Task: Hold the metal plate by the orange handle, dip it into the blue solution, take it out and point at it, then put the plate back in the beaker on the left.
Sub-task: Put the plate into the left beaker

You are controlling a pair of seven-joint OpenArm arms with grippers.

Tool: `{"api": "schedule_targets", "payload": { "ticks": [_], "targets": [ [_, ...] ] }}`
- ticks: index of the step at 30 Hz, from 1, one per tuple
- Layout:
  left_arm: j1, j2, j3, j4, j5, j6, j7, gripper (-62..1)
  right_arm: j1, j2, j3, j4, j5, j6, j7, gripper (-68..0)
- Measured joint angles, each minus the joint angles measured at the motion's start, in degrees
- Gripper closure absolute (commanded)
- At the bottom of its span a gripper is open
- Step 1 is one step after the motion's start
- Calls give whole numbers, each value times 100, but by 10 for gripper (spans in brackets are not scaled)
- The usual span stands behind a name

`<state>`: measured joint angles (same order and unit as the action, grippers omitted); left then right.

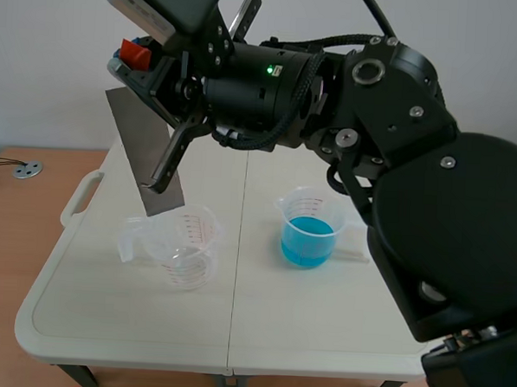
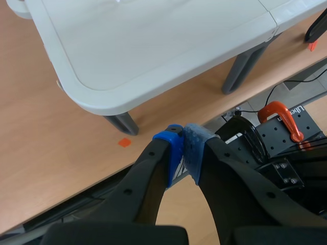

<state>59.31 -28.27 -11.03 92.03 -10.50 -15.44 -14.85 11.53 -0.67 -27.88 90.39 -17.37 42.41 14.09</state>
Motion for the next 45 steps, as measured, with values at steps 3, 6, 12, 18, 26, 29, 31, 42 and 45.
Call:
{"api": "schedule_targets", "payload": {
  "ticks": [3, 6, 12, 18, 26, 29, 31, 42, 45],
  "targets": [
    [0, 0, 0, 0, 0, 0, 0, -15, 0, 0, 0, -127, 0, 0, 13, -13],
    [0, 0, 0, 0, 0, 0, 0, -15, 0, 0, 0, -275, -42, 0, 72, -13],
    [-11, 0, 0, 0, 0, 0, 0, -15, 0, 0, 0, -505, -131, -59, 229, -13],
    [-11, 0, 0, 0, 0, 0, 0, -15, 0, 0, 0, -662, -133, -63, 232, -13],
    [-11, 0, 0, 0, 0, -2, 0, -15, 0, 2, 0, -970, -280, -291, 262, -13],
    [-11, 0, 0, 0, 0, -2, 0, -15, 0, 2, 0, -1141, -299, -369, 284, -13],
    [-11, 0, 0, 0, 0, -2, 0, -15, 0, 2, 0, -1233, -350, -365, 337, -13],
    [-11, 0, 0, 0, 0, 0, 0, -15, 0, 2, 0, -1650, -389, -520, 437, -13],
    [-11, 0, 0, 0, 0, 0, 0, -15, 0, 0, 0, -1792, -387, -584, 542, -13]
  ]
}}
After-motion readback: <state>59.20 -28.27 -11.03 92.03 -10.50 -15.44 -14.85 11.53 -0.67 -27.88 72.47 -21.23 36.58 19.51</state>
